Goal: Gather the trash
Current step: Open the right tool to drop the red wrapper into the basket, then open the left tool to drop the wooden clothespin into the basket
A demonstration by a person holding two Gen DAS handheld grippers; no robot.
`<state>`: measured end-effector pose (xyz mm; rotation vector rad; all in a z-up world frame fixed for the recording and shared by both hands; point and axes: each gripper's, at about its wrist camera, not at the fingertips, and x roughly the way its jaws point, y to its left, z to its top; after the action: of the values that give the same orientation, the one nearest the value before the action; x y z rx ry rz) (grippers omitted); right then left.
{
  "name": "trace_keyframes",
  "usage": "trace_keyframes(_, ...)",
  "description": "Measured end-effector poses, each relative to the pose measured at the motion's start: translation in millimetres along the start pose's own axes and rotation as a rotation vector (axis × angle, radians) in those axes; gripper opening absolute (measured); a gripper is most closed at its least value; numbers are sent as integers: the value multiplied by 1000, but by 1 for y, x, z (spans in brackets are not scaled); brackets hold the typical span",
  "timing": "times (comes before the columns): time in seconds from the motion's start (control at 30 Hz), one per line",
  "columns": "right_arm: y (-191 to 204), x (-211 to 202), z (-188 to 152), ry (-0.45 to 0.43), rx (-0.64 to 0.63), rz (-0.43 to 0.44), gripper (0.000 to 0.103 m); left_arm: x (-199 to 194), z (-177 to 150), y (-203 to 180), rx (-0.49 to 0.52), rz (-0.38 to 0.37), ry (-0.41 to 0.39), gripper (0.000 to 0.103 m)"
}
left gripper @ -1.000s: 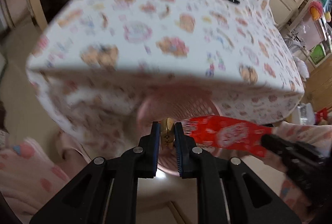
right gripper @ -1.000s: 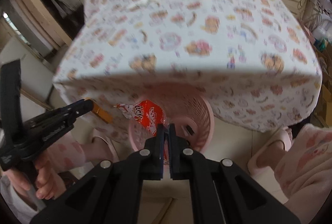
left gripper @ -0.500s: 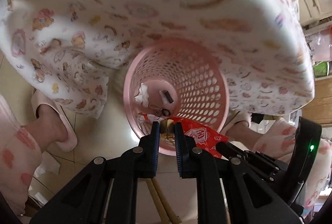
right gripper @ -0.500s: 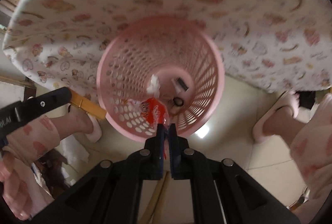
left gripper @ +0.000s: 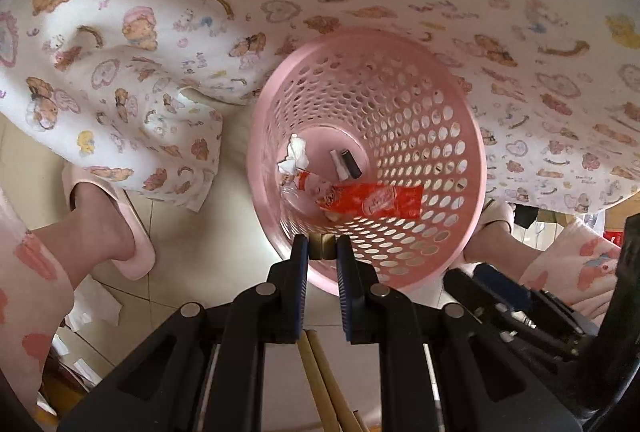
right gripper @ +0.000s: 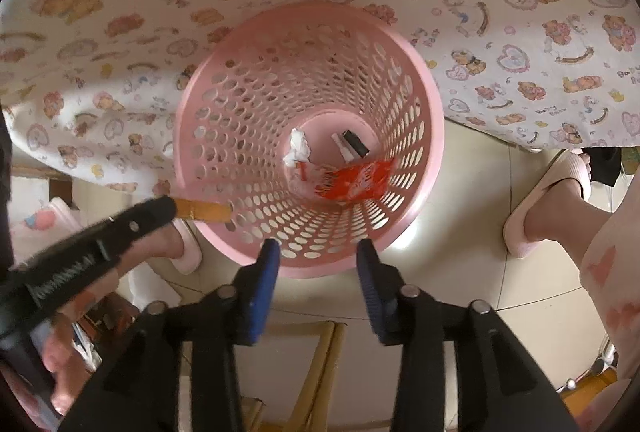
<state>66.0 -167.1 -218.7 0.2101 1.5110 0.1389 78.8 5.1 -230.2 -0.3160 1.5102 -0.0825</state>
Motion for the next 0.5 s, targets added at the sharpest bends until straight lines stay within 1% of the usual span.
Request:
trace_keyframes(0.07, -2, -3, 2, -16, 13, -9, 40, 2, 0, -2, -1, -12, 3, 13)
trace_keyframes(0.13, -7, -6, 4, -33, 36, -28, 46, 5, 1, -4, -2, -28, 8, 13)
trace_keyframes(0.2, -12, -7, 6, -45, 54, -48, 49, 9, 0, -9, 6, -41, 11, 13)
trace_keyframes(0.3, -22, -7, 8, -47, 84, -68, 59, 8, 0, -18, 34, -37, -12, 13)
trace_keyframes(0.37, -28, -9, 9, -51, 111, -71, 62, 6, 1, -21, 43, -46, -17, 13)
trace_keyframes(0.4, -31, -9, 10, -51, 120, -67, 65, 6, 1, -22, 46, -42, -21, 15)
trace_keyframes(0.43, -32, -9, 10, -50, 126, -64, 67, 5, 1, -23, 52, -30, -22, 21)
trace_keyframes(0.5, -34, -10, 10, -50, 129, -62, 67, 4, 0, -24, 74, 13, -29, 22)
